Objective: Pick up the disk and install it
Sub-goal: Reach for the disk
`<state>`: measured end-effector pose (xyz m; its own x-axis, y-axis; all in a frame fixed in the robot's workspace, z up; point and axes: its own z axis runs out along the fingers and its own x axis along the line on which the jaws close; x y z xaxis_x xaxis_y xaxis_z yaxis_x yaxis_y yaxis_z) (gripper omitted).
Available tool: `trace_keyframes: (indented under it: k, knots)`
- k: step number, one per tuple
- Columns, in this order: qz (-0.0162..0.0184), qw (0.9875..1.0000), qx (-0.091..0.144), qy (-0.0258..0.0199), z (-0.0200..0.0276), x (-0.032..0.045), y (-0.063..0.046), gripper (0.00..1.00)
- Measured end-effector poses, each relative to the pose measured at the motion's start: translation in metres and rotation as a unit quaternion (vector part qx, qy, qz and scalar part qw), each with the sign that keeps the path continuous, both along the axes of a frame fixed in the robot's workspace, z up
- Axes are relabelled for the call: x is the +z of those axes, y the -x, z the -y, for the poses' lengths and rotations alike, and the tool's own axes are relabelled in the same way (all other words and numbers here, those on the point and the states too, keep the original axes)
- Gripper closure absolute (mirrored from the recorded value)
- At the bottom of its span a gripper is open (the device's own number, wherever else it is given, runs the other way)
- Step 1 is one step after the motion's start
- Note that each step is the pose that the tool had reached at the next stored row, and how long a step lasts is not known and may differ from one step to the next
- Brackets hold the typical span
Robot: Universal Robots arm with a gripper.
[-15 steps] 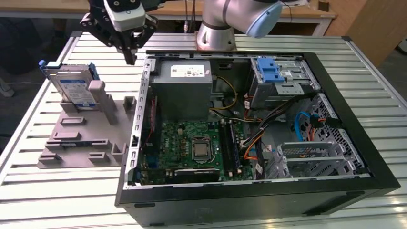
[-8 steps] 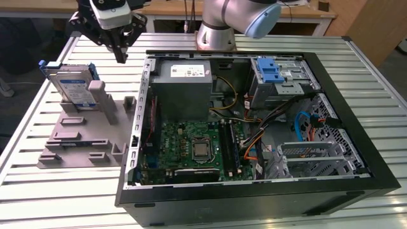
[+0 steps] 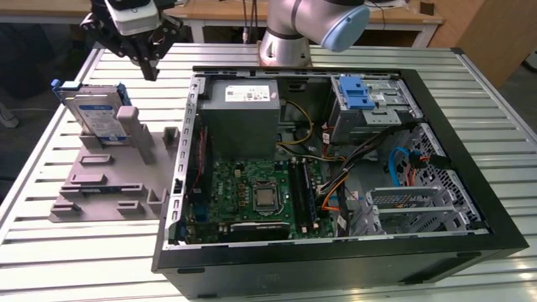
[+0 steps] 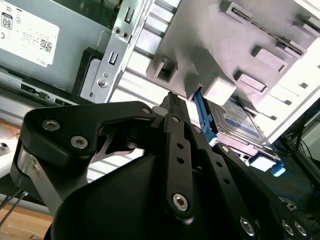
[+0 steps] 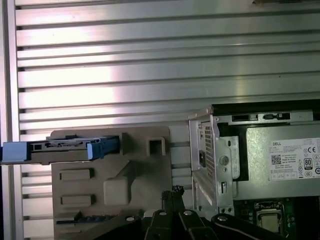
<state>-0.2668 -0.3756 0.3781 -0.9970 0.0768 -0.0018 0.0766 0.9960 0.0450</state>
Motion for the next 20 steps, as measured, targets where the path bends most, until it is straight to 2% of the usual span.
trace_keyframes:
  k: [20]
  knots:
    - [-0.0016, 1.0000, 0.000, 0.0000, -0.0056, -0.0016, 0.033, 0.89]
